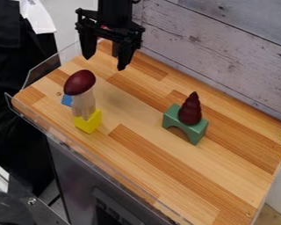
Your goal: Move the blue triangle beside the green arch
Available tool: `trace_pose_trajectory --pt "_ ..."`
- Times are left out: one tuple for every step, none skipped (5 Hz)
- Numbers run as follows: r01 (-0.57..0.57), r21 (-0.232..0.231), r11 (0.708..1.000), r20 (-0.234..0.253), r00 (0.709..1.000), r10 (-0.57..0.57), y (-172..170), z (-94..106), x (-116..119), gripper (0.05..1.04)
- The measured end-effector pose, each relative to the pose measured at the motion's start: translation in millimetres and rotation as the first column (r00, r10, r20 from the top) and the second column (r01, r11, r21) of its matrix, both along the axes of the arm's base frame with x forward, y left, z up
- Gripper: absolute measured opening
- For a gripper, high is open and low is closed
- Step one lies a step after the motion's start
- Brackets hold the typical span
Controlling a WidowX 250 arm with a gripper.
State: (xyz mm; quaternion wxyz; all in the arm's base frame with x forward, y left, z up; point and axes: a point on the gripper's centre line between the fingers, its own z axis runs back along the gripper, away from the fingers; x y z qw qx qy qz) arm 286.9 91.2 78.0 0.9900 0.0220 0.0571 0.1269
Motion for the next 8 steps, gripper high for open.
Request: trace_pose_trajectory --pt "-0.005 -0.013 1.000 -0.038 0.999 0.004 -1.2 -10.7 -4.3 0.999" --pt "-0.098 -0.030 0.995 -0.036 0.995 0.096 18.5 -16.4 -1.9 0.999" --pt "-0.183 -0.035 0.982 -0.022 0.983 0.183 46.7 -16.7 -11.3 0.999" --pt "-0.160 -0.026 0.987 -0.023 0.987 0.159 51.9 -23.0 -17.4 0.999" --pt "-0.153 -0.022 0.988 -0.036 0.988 0.152 55.1 -25.1 -23.2 0.998" --pt "-0.106 -0.047 0.993 -0.097 0.990 0.101 48.5 -33.3 -38.1 0.998" --pt "-0.064 -0.059 0.996 -0.108 0.993 0.057 45.0 -32.0 -45.5 0.999" --pt "-0.041 -0.077 0.996 -0.126 0.991 0.031 39.3 -35.5 -55.4 0.998"
